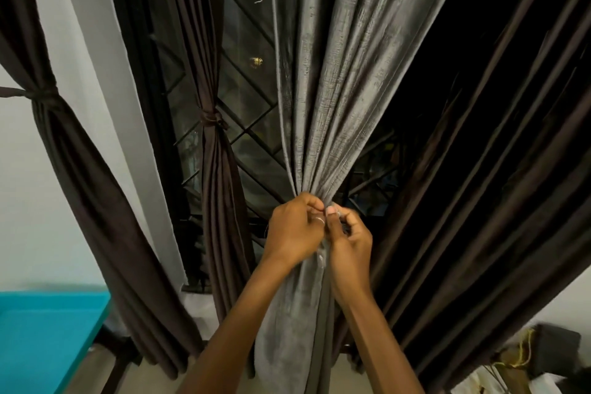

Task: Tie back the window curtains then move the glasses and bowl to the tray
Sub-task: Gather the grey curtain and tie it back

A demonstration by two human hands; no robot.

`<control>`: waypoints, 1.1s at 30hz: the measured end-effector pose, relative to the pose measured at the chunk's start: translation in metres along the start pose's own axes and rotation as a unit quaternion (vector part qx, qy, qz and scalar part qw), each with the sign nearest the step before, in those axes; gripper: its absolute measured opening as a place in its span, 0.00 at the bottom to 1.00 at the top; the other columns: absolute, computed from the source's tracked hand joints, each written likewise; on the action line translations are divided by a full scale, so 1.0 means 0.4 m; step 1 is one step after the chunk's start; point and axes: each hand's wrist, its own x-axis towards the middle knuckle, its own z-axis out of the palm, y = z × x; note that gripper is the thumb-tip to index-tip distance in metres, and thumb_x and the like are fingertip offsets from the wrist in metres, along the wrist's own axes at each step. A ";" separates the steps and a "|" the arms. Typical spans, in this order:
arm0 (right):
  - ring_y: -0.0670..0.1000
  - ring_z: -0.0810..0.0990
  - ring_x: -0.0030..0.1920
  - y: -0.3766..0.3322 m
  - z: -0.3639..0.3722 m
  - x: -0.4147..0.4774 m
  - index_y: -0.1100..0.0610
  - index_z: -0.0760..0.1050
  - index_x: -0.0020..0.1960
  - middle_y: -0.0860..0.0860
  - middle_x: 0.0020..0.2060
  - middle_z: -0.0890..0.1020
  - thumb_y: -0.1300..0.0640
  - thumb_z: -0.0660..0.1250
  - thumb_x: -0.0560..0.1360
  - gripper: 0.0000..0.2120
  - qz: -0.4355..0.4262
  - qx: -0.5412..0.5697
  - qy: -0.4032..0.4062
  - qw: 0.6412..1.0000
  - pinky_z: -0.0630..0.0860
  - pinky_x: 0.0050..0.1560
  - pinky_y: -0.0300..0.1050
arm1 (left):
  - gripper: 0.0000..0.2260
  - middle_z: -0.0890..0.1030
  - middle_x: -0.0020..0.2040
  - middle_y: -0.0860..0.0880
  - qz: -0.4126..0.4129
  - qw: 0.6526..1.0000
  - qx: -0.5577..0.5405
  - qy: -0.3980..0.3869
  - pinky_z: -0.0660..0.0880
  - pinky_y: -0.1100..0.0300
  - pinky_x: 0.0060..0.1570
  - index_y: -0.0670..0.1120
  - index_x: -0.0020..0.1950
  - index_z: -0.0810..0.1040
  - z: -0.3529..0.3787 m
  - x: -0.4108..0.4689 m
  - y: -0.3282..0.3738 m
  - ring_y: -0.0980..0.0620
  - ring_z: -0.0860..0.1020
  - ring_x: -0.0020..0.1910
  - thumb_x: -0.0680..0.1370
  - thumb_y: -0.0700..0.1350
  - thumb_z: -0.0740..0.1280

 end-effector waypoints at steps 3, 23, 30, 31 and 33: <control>0.47 0.86 0.54 -0.011 -0.006 -0.002 0.53 0.84 0.57 0.48 0.51 0.87 0.53 0.67 0.82 0.09 0.012 0.032 -0.015 0.999 0.82 0.53 0.38 | 0.15 0.85 0.40 0.49 -0.093 0.992 -0.085 -0.027 0.81 0.46 0.52 0.48 0.43 0.83 -0.003 0.018 0.000 0.50 0.83 0.44 0.77 0.53 0.60; 0.40 0.80 0.56 0.002 -0.019 -0.063 0.51 0.77 0.59 0.43 0.54 0.79 0.54 0.74 0.76 0.13 -0.091 -0.226 -0.062 0.968 0.75 0.53 0.31 | 0.26 0.78 0.29 0.41 -0.024 0.994 -0.057 -0.093 0.70 0.55 0.35 0.35 0.35 0.78 -0.035 0.077 -0.029 0.49 0.76 0.28 0.81 0.56 0.67; 0.42 0.80 0.47 0.025 -0.043 -0.024 0.59 0.79 0.55 0.49 0.48 0.82 0.62 0.67 0.80 0.05 -0.143 -0.330 -0.057 0.932 0.75 0.46 0.31 | 0.25 0.69 0.25 0.50 0.117 0.967 0.226 0.000 0.63 0.59 0.27 0.48 0.31 0.67 -0.082 0.039 -0.007 0.53 0.70 0.25 0.83 0.61 0.59; 0.43 0.80 0.48 0.029 -0.041 -0.020 0.60 0.80 0.56 0.50 0.49 0.82 0.63 0.67 0.80 0.06 -0.151 -0.341 -0.070 0.925 0.75 0.48 0.31 | 0.25 0.69 0.25 0.51 0.134 0.964 0.227 0.012 0.63 0.59 0.26 0.49 0.30 0.66 -0.084 0.033 -0.006 0.54 0.70 0.25 0.83 0.61 0.59; 0.46 0.80 0.50 0.033 -0.035 -0.017 0.61 0.79 0.58 0.52 0.51 0.82 0.66 0.65 0.80 0.08 -0.168 -0.358 -0.097 0.913 0.77 0.53 0.35 | 0.23 0.69 0.24 0.52 0.164 0.970 0.177 -0.006 0.63 0.59 0.26 0.52 0.29 0.67 -0.079 0.024 -0.002 0.55 0.70 0.24 0.83 0.60 0.60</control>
